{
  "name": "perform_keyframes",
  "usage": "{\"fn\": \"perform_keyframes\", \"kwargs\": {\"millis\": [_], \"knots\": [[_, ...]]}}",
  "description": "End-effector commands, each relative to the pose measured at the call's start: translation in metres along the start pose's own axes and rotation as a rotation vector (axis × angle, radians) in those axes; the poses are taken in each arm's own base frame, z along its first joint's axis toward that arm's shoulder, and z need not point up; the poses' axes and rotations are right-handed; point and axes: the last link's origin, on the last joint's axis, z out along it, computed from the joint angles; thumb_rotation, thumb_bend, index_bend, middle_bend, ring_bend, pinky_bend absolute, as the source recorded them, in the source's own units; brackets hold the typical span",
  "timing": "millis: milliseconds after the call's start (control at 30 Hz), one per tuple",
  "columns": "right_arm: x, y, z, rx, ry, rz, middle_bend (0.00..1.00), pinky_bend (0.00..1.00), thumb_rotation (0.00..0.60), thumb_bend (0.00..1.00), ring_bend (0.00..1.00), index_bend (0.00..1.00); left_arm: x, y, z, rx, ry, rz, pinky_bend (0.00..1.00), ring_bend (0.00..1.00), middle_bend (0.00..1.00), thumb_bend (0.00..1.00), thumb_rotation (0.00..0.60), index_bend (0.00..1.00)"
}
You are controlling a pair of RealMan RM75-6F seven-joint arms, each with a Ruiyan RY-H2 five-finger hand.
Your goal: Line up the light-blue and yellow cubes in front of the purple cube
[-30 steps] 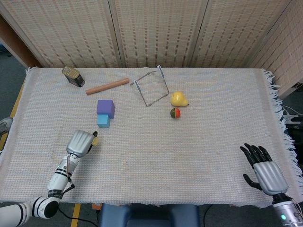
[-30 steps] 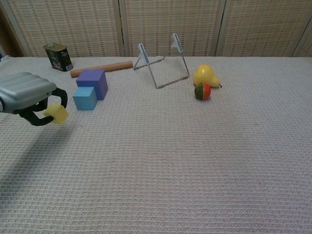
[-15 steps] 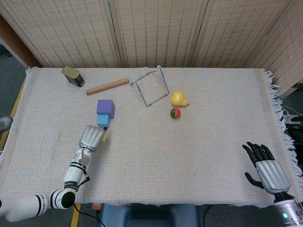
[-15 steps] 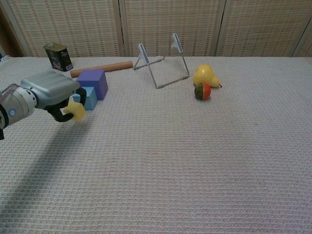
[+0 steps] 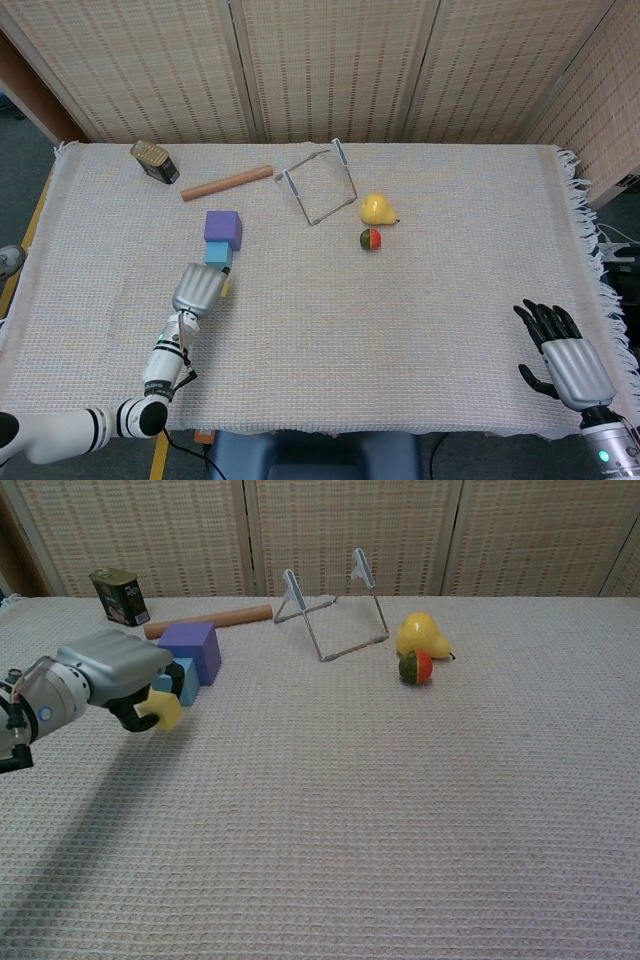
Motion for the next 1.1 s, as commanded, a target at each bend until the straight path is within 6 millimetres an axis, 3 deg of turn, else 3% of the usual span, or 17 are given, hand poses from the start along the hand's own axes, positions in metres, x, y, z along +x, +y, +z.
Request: {"fn": "perform_keyframes", "kwargs": {"millis": [33, 300, 833, 1100], "knots": [[0.001, 0.0, 0.0, -0.001, 0.002, 0.002, 0.0, 0.0, 0.6, 0.1, 0.0, 0.0, -0.002, -0.001, 0.004, 0.013, -0.01, -0.003, 1.0, 1.0, 1.0, 0.4, 0.6, 0.44], [0.001, 0.001, -0.001, -0.001, 0.004, 0.004, 0.0, 0.0, 0.6, 0.1, 0.0, 0.0, -0.003, 0.002, 0.008, 0.013, -0.008, -0.011, 1.0, 1.0, 1.0, 0.4, 0.6, 0.43], [0.001, 0.001, -0.001, -0.002, 0.004, 0.004, 0.0, 0.0, 0.6, 0.1, 0.0, 0.0, -0.002, 0.003, 0.009, 0.005, -0.005, -0.017, 1.0, 1.0, 1.0, 0.4, 0.6, 0.31], [0.001, 0.001, -0.001, -0.001, 0.0, 0.004, 0.0, 0.0, 0.6, 0.1, 0.0, 0.0, 0.006, 0.0, -0.018, -0.032, 0.051, -0.047, 1.0, 1.0, 1.0, 0.4, 0.6, 0.31]]}}
